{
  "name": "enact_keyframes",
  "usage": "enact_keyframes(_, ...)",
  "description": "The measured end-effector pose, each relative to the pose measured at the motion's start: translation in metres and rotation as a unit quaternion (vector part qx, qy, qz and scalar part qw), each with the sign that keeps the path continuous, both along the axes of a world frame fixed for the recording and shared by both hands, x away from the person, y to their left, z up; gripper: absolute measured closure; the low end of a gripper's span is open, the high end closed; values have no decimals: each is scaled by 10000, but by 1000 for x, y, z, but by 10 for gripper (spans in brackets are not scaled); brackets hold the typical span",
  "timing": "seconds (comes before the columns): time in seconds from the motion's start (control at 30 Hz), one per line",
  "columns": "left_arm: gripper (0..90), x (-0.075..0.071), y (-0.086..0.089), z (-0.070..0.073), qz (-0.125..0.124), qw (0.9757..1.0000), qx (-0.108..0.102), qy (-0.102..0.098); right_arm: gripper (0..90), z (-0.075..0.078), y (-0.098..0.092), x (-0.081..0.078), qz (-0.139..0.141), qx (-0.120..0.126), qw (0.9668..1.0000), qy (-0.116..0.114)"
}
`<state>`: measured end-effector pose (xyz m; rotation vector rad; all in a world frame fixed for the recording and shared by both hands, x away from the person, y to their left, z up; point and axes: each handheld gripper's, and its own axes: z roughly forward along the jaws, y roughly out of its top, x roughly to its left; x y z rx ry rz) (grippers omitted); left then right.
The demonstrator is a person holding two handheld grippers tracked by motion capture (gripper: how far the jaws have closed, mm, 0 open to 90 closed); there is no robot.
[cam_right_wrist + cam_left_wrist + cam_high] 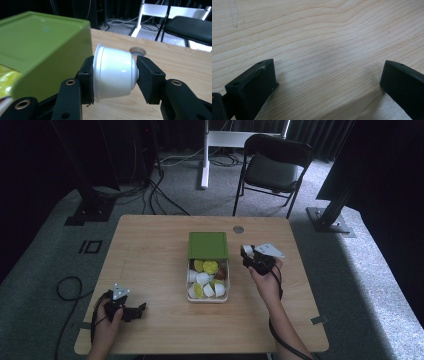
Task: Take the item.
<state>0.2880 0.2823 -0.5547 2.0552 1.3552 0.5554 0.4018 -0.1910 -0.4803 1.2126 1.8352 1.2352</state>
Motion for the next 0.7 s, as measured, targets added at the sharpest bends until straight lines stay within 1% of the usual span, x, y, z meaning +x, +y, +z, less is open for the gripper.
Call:
enact_keyframes(0.07, 14, 0, 0, 0, -2, 10000, 4, -1, 526, -7, -1, 3, -36, -48, 10000, 44)
enact_keyframes(0.17, 14, 0, 0, 0, 2, 10000, -2, -1, 526, -17, -3, 7, -64, -59, 9998, 169)
enact_keyframes(0.23, 14, 0, 0, 0, 2, 10000, -2, -3, 527, -23, -4, 9, -109, -14, 9997, 215)
enact_keyframes(0.33, 14, 0, 0, 0, 0, 10000, 0, 0, 527, -30, -5, 12, -144, -20, 9995, 295)
enact_keyframes(0.47, 14, 0, 0, 0, -2, 10000, 3, -1, 527, -44, -5, 15, -146, -60, 9988, 468)
enact_keyframes(0.57, 14, 0, 0, 0, 0, 10000, -1, 0, 527, -50, -5, 16, -153, -82, 9985, 520)
enact_keyframes(0.6, 13, 0, 0, 0, -2, 10000, 3, -1, 527, -56, -6, 18, -154, -77, 9980, 615)
enact_keyframes(0.7, 14, 0, 0, 0, 5, 10000, -6, -4, 526, -62, -7, 20, -168, -93, 9973, 703)
